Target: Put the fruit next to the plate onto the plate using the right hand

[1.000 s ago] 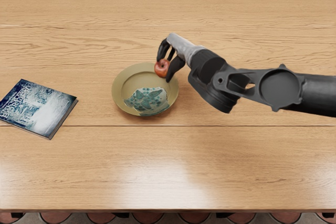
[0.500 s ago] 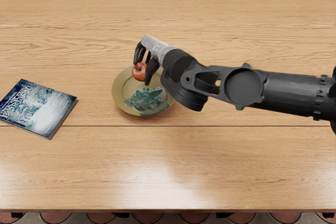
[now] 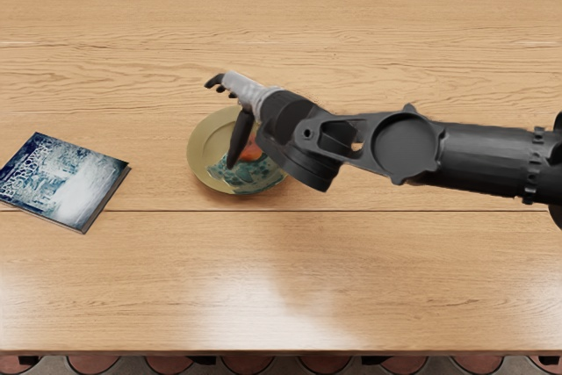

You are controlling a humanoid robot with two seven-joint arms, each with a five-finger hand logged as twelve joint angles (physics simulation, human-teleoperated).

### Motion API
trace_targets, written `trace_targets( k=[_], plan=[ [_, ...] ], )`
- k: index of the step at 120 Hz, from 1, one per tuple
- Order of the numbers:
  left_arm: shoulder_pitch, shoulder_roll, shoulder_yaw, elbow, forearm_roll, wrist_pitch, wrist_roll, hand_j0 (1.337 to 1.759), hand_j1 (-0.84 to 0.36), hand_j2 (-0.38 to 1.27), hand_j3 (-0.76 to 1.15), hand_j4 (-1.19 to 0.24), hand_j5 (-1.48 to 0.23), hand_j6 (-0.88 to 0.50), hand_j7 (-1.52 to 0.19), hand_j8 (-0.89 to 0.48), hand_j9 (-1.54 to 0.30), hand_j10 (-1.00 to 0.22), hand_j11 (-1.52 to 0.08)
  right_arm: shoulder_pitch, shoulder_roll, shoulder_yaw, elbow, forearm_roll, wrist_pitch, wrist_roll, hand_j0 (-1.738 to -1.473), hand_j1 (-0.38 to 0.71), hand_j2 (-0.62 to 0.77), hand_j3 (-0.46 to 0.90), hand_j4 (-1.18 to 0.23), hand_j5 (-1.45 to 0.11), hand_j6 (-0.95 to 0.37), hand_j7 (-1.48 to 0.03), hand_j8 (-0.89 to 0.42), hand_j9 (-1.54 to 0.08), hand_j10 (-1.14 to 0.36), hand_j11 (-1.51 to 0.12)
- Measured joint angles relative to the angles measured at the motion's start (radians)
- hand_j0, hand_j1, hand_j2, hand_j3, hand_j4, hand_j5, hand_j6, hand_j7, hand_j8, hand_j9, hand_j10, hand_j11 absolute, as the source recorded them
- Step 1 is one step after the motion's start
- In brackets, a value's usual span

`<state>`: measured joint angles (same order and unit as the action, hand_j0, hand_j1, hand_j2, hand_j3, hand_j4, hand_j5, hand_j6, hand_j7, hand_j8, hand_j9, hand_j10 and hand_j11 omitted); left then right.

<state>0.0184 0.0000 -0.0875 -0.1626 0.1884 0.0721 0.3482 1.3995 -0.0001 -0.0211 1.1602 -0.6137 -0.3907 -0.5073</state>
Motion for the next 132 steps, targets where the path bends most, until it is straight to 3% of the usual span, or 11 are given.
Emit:
trace_targets(
  k=[8,23,42,49,69,103,132],
  plan=[
    [0.000,0.000,0.000,0.000,0.000,0.000,0.000,1.658,0.33,0.00,0.00,-0.02,-0.02,-0.02,-0.02,-0.02,-0.02,-0.02,-0.02,-0.024,-0.019,0.062,0.054,0.072,0.066,0.002,-1.658,-0.23,0.05,0.00,-0.13,-0.18,-0.10,-0.17,-0.10,-0.18,-0.13,-0.18],
    [0.002,0.000,-0.001,0.000,0.000,0.000,0.000,1.658,0.33,0.00,0.00,-0.02,-0.02,-0.02,-0.02,-0.02,-0.02,-0.02,-0.02,-0.074,-0.146,0.225,0.114,0.280,0.397,-0.002,-1.658,-0.29,0.03,0.00,-0.07,-0.09,-0.05,-0.09,-0.05,-0.10,-0.07,-0.10],
    [-0.003,0.000,0.001,0.000,0.000,0.000,0.000,1.658,0.33,0.00,0.00,-0.02,-0.02,-0.02,-0.02,-0.02,-0.02,-0.02,-0.02,-0.100,-0.355,0.297,0.094,0.584,0.834,-0.009,-1.658,-0.32,0.01,0.00,-0.03,-0.04,-0.02,-0.04,-0.02,-0.04,-0.03,-0.04],
    [-0.003,0.000,0.001,0.000,0.000,0.000,0.000,1.658,0.33,0.00,0.00,-0.02,-0.02,-0.02,-0.02,-0.02,-0.02,-0.02,-0.02,-0.120,-0.431,0.293,0.080,0.669,0.906,-0.038,-1.658,-0.33,0.01,0.00,-0.02,-0.03,-0.02,-0.03,-0.02,-0.03,-0.02,-0.03],
    [-0.003,0.000,0.002,0.000,0.000,0.000,0.000,1.658,0.33,0.00,0.00,-0.02,-0.02,-0.02,-0.02,-0.02,-0.02,-0.02,-0.02,-0.148,-0.615,0.249,0.059,0.771,0.982,-0.079,-1.658,-0.34,0.00,0.00,-0.01,-0.01,-0.01,-0.01,-0.01,-0.01,-0.01,-0.01],
    [-0.003,0.000,0.002,0.000,0.000,0.000,0.000,1.658,0.33,0.00,0.00,-0.02,-0.02,-0.02,-0.02,-0.02,-0.02,-0.02,-0.02,-0.268,-0.819,0.246,-0.021,0.825,1.001,-0.084,-1.658,-0.35,0.00,0.00,0.00,0.00,0.00,0.00,0.00,0.00,0.00,0.00],
    [-0.003,0.000,0.003,0.001,-0.001,0.000,0.000,1.658,0.33,0.00,0.00,-0.02,-0.02,-0.02,-0.02,-0.02,-0.02,-0.02,-0.02,-0.319,-0.908,0.248,-0.124,0.853,1.002,-0.081,-1.658,-0.35,0.00,0.00,0.00,0.00,0.00,0.00,0.00,0.00,0.00,0.00]
  ],
)
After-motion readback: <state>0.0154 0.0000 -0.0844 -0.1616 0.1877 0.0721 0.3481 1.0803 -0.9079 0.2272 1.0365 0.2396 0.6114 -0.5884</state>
